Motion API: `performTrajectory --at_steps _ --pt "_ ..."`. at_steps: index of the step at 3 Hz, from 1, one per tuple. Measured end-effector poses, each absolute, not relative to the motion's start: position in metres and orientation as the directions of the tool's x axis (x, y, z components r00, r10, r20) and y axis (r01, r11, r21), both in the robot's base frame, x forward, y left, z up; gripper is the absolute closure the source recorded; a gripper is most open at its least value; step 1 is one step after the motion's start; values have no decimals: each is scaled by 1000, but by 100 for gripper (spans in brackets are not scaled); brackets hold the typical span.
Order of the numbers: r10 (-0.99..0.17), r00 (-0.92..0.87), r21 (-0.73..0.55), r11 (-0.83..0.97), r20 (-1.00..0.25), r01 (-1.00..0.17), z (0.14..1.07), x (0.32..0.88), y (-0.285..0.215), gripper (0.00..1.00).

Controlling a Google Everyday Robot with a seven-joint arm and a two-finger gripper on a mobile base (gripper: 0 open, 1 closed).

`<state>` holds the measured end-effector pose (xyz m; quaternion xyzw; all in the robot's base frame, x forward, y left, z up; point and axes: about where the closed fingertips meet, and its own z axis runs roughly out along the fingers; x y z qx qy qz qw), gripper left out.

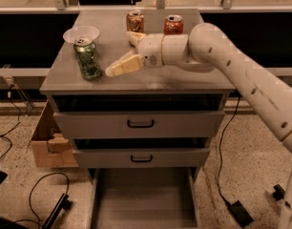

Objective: Place green can into bottom drawer

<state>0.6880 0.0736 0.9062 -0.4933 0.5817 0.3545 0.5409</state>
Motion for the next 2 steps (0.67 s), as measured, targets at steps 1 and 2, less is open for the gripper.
performTrajectory --at_steps 1,2 --pt "-176 68 -105 208 -982 -973 897 697 113 0" --pt "-171 61 -92 184 -983 -979 890 705 139 0"
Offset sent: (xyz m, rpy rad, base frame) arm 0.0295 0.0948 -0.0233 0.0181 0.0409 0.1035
